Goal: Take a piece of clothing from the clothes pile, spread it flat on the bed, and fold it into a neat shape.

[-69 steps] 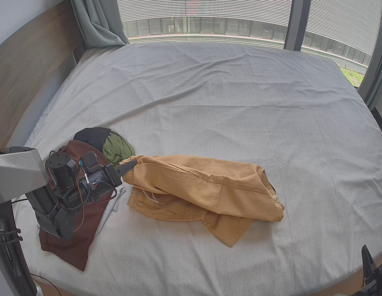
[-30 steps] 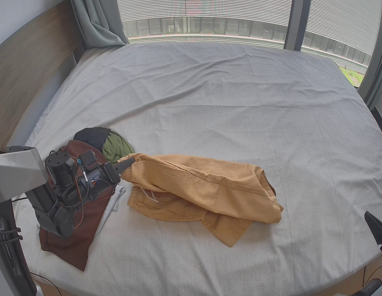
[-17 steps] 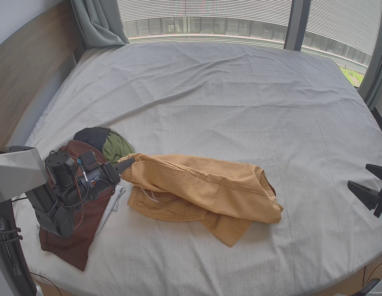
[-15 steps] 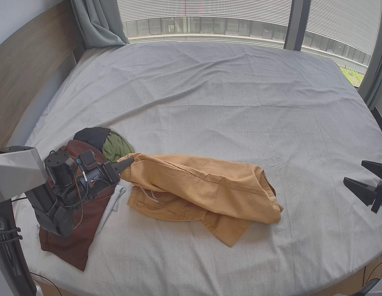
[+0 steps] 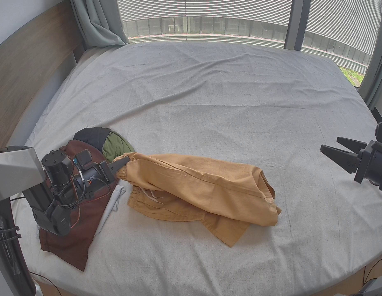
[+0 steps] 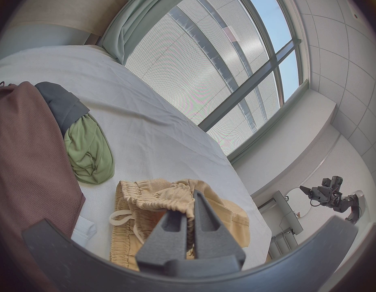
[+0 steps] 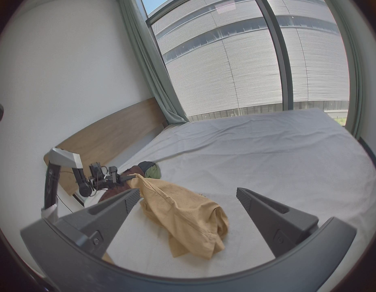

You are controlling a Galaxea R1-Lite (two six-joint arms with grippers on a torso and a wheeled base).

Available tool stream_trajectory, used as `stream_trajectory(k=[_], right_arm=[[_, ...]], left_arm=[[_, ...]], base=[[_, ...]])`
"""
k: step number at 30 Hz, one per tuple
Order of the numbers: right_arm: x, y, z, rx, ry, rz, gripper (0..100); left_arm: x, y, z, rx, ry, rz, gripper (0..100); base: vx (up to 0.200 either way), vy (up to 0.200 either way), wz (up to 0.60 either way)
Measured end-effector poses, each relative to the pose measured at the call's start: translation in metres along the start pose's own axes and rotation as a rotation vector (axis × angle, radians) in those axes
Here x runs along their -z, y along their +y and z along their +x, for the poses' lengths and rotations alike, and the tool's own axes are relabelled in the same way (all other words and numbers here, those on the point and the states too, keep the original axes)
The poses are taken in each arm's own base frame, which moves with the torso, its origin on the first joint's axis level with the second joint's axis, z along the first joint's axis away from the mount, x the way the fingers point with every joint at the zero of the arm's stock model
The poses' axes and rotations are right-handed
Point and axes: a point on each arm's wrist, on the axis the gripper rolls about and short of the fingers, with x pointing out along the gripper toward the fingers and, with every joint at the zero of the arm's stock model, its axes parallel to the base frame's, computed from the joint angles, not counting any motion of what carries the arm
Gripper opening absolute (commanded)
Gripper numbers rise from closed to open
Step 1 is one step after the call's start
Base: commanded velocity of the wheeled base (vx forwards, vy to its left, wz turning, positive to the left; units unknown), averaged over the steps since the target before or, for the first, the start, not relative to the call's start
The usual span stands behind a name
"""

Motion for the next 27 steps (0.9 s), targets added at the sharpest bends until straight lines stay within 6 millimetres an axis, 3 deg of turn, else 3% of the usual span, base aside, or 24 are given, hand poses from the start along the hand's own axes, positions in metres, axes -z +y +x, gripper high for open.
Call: stream_trajectory(k=[17, 27], right_arm=[[0.016, 0.002, 0.023, -0.081, 0.074, 0.278, 100], [0.043, -0.009, 0.052, -0.093, 0.191, 0.351, 100]], left_arm=[[-0.007, 0.008, -0.007, -0.022, -0.020, 0.010, 0], [-0.005, 0.009, -0.005, -0.023, -0.013, 0.007, 0]], base=[[0.000, 0.000, 0.00], [0.000, 0.000, 0.00]])
